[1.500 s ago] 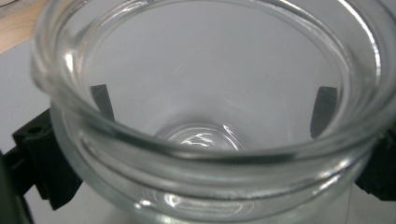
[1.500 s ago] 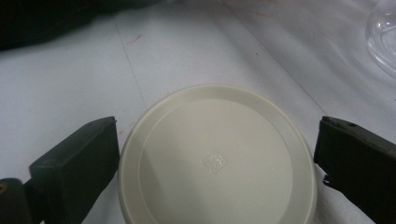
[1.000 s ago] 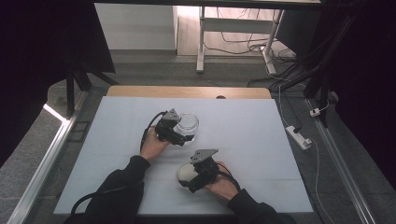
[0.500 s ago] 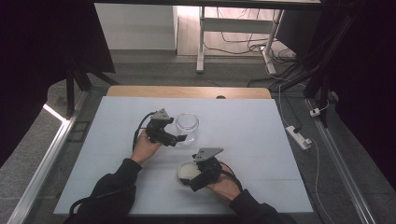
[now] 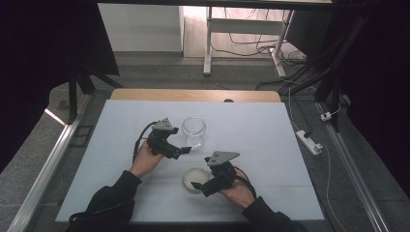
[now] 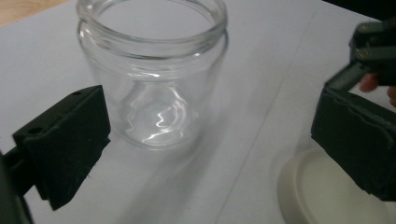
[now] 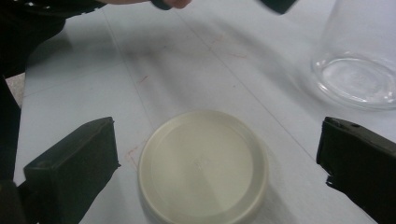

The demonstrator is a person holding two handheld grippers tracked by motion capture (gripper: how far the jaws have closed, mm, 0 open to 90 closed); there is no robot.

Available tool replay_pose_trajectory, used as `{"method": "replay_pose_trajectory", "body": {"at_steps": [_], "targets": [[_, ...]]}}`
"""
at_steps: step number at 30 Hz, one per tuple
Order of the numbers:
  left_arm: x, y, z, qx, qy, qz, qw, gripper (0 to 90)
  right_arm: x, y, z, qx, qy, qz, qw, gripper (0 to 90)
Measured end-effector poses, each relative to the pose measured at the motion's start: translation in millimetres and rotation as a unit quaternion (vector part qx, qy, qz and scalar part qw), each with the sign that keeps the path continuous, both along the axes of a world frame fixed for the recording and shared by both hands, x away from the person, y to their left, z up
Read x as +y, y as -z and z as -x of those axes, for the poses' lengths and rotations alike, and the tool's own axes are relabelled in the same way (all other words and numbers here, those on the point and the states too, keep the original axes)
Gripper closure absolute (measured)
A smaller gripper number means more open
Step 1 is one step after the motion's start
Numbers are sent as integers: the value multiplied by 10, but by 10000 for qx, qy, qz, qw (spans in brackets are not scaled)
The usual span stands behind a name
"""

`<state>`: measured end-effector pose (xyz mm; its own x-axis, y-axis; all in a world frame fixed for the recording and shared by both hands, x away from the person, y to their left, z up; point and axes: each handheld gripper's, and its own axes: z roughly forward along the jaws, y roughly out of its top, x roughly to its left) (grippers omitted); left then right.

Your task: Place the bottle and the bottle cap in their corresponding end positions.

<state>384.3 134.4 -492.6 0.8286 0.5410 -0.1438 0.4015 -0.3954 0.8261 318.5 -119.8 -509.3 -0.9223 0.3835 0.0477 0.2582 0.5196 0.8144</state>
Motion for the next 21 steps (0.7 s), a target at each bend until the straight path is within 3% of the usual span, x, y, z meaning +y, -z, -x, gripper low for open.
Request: {"method": "replay_pose_trajectory", "body": {"at_steps": [9, 14, 21], "targets": [[85, -54, 261, 5, 70, 55, 10000, 0, -98, -92, 27, -33, 74, -11, 10000, 0], [211, -88, 394, 58, 68, 309, 9995, 0, -135, -143, 60, -93, 133, 15, 9999, 0], [381, -119, 606, 63, -57, 461, 9989, 0, -234, -208, 130, -168, 263, 60, 9995, 0]]}}
